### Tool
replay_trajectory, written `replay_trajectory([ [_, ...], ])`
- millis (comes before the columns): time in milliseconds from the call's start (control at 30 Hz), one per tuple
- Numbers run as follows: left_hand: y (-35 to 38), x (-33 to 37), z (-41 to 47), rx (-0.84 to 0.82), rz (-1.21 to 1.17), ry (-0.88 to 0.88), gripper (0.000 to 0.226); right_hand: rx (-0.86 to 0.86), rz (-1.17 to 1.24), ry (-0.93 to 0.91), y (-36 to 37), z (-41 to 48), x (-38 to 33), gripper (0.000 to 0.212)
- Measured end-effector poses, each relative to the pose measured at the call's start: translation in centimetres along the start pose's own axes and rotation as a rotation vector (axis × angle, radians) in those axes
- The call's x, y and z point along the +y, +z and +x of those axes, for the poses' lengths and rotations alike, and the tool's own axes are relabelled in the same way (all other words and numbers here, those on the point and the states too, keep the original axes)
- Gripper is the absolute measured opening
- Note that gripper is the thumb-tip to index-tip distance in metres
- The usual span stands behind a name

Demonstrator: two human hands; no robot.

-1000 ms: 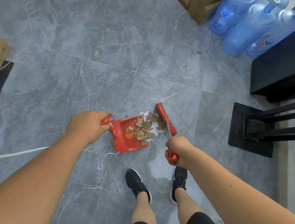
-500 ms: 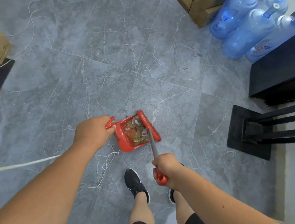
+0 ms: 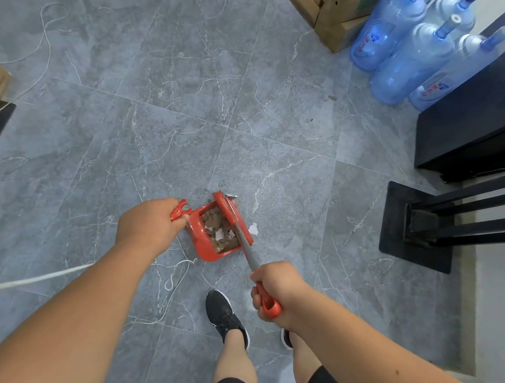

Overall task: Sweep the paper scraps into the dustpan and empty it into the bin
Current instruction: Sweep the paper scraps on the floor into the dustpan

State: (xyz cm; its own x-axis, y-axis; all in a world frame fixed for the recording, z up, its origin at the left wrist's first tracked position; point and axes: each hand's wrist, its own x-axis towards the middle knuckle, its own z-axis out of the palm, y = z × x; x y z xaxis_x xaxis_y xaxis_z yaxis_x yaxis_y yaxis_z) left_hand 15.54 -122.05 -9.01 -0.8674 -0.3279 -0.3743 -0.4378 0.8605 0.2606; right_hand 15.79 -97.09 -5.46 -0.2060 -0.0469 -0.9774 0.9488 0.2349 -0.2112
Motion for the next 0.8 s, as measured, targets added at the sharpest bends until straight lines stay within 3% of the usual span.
replay_trajectory([
  [167, -0.2, 0.0, -0.8, 0.016, -0.018, -0.030, 0.039, 0.043, -0.011, -0.064, 0.2, -0.7, -1.0, 0.008],
  [567, -0.3, -2.9, -3.3, 0.017, -0.038, -0.077, 0.038, 0.074, -0.458, -0.213, -1.2, 5.3, -6.5, 0.014],
  [800, -1.1, -5.3, -5.3, 0.050, -0.027, -0.158, 0.031, 0.087, -0.634, -0.190, -1.3, 8.5, -6.4, 0.047],
])
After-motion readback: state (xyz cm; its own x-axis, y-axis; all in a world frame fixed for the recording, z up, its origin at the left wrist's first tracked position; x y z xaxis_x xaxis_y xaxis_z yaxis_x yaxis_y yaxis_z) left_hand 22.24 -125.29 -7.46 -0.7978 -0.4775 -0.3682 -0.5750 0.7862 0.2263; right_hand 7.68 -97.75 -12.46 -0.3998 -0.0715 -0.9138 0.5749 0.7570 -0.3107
